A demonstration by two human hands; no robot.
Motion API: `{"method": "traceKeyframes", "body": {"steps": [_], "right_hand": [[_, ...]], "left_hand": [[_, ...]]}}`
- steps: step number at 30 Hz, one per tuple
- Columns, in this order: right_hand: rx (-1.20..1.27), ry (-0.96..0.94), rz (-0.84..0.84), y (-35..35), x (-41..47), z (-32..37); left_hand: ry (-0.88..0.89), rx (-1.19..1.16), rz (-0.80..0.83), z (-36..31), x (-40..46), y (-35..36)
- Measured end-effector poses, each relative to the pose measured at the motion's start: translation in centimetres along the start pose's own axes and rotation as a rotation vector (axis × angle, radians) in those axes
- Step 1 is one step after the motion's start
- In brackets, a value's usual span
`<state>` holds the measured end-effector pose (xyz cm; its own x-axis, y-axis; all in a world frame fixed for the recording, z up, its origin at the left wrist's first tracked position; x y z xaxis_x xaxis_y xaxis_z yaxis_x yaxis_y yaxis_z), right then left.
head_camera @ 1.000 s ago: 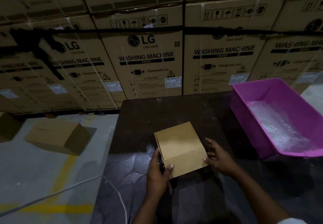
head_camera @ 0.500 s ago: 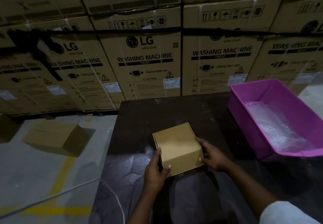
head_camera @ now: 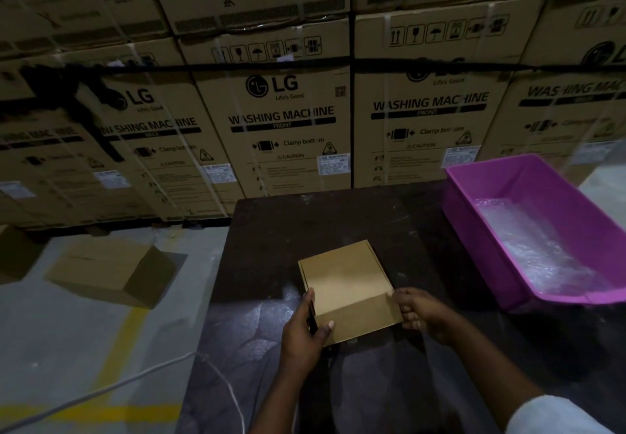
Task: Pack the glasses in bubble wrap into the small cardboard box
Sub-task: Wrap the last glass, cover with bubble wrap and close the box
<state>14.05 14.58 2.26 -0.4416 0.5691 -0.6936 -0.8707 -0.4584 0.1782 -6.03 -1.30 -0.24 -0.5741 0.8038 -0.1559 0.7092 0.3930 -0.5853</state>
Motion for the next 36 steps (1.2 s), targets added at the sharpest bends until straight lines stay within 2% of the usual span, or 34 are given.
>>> {"method": "traceKeyframes", "body": {"steps": [7, 11, 17, 28, 36], "right_hand": [[0.304, 0.164, -0.017, -0.5, -0.1, -0.8], [0.339, 0.176, -0.117, -0.3, 0.9, -1.7], [0.483, 0.165, -0.171, -1.0, 0.5, -2.1], [0.159, 0.124, -0.141, -1.3, 0.5, -1.1], [-0.273, -0.087, -0.078, 0.6, -0.1, 1.1]], "left_hand": [[-0.011, -0.024, 0.016, -0.1, 0.0, 0.0], [-0.008, -0.017, 0.005, -0.3, -0.1, 0.0], [0.0, -0.007, 0.01, -0.5, -0.1, -0.2], [0.004, 0.008, -0.015, -0.7, -0.2, -0.2], [0.003, 0.005, -0.021, -0.8, -0.1, -0.4]]}}
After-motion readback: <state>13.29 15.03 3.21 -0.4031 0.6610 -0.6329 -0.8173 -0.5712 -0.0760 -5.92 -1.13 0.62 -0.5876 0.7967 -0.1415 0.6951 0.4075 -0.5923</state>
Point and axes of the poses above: each hand's wrist, its own x-axis towards the middle knuckle, its own y-axis out of the palm, z = x × y, the point moved 3 cm from there along x, towards the middle knuckle, and after that the axes turned 12 degrees about x, right-handed, at the moved point
